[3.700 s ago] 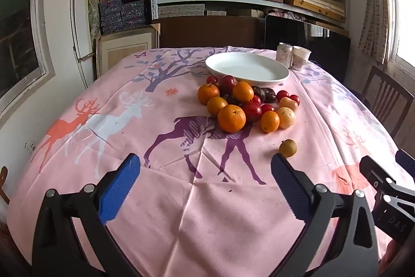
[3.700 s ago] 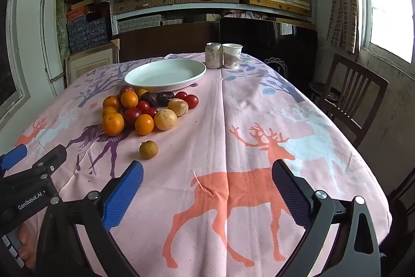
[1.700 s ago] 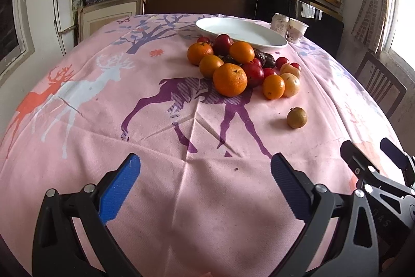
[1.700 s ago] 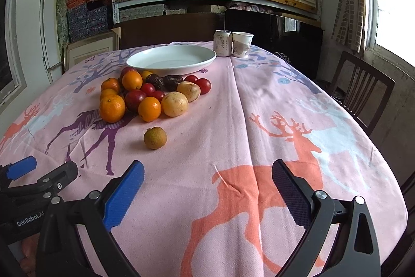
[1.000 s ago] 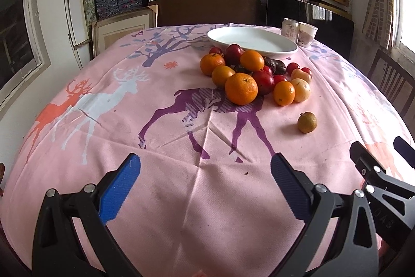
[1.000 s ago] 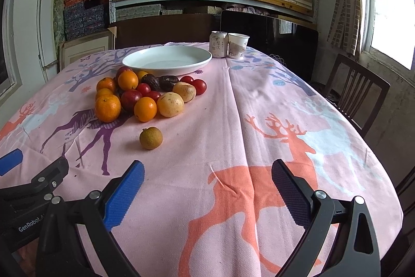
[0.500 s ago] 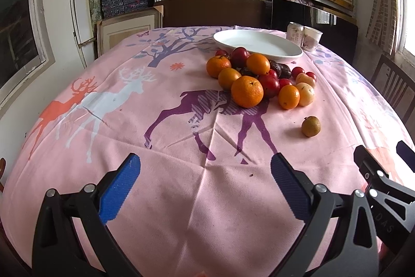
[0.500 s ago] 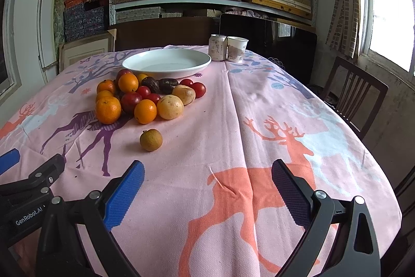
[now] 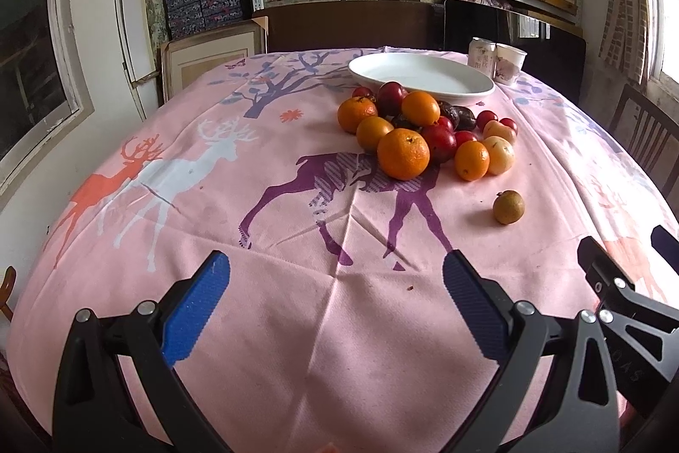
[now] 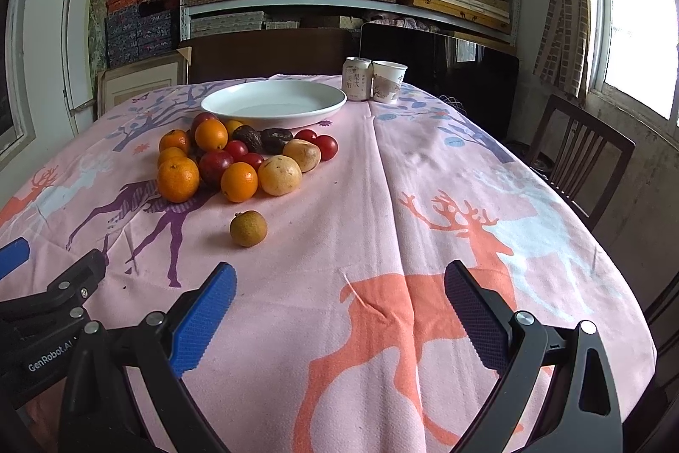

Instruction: Organize fruits

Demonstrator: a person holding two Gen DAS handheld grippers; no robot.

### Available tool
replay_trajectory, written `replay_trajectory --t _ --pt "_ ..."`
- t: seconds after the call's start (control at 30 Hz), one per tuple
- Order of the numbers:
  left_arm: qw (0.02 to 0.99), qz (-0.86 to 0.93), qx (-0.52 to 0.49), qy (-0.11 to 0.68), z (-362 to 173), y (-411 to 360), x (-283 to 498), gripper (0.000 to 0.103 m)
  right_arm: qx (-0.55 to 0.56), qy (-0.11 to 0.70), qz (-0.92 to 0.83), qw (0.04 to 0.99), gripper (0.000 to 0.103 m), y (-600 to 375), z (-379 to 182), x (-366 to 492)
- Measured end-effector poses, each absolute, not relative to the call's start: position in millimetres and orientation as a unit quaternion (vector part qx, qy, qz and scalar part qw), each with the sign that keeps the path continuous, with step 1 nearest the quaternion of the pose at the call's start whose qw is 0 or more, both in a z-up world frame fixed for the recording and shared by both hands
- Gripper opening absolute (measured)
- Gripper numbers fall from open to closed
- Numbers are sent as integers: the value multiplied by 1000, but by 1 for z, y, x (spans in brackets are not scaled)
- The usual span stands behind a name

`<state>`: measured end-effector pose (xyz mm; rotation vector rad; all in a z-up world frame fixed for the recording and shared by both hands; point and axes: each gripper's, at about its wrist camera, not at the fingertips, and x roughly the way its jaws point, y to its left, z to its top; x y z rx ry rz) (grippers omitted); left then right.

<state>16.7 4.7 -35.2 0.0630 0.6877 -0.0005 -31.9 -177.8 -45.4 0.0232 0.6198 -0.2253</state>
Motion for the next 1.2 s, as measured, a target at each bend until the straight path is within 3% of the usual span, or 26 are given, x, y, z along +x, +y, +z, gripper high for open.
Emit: replay_trajectory --t 1.2 --pt "940 -14 40 339 -35 -1 17 99 13 306 -136 942 99 -177 -49 -34"
